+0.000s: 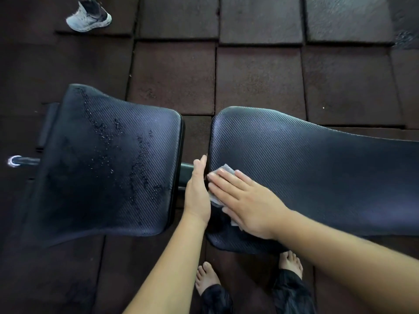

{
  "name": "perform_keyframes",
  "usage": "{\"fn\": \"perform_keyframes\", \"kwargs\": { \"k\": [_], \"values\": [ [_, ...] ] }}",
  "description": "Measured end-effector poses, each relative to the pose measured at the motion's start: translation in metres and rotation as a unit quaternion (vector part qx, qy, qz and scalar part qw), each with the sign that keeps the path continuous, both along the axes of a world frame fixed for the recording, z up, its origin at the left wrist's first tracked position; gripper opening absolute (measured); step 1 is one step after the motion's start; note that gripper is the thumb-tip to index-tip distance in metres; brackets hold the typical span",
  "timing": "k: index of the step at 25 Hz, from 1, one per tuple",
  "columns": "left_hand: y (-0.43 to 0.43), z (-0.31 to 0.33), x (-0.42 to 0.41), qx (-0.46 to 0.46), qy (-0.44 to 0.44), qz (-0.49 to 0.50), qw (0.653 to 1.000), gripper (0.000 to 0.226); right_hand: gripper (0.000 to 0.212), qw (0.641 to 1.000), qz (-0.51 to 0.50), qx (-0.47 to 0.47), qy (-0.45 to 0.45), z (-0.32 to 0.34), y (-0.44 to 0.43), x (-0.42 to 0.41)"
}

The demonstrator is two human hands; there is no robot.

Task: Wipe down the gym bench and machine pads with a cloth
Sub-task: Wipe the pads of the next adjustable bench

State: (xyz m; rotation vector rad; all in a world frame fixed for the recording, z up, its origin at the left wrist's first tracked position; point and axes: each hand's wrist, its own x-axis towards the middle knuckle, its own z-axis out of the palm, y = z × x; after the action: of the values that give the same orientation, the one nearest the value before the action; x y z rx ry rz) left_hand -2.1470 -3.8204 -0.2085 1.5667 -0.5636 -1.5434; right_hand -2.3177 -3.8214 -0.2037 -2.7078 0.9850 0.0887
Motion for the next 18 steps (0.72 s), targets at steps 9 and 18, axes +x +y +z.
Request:
{"fn": "perform_keyframes", "kwargs": {
  "k": [9,18],
  "values": [
    [0.048,0.006,0.005,0.08,0.102,0.06,0.99,0.078,0.065,0.991,-0.136,-0.013,-0.003,-0.009,0.009,0.041],
    [0.058,0.011,-0.003,0.08,0.096,0.091,0.988,0.079,0.064,0.978,-0.204,-0.032,0.001,-0.005,-0.005,0.008]
  ]
}}
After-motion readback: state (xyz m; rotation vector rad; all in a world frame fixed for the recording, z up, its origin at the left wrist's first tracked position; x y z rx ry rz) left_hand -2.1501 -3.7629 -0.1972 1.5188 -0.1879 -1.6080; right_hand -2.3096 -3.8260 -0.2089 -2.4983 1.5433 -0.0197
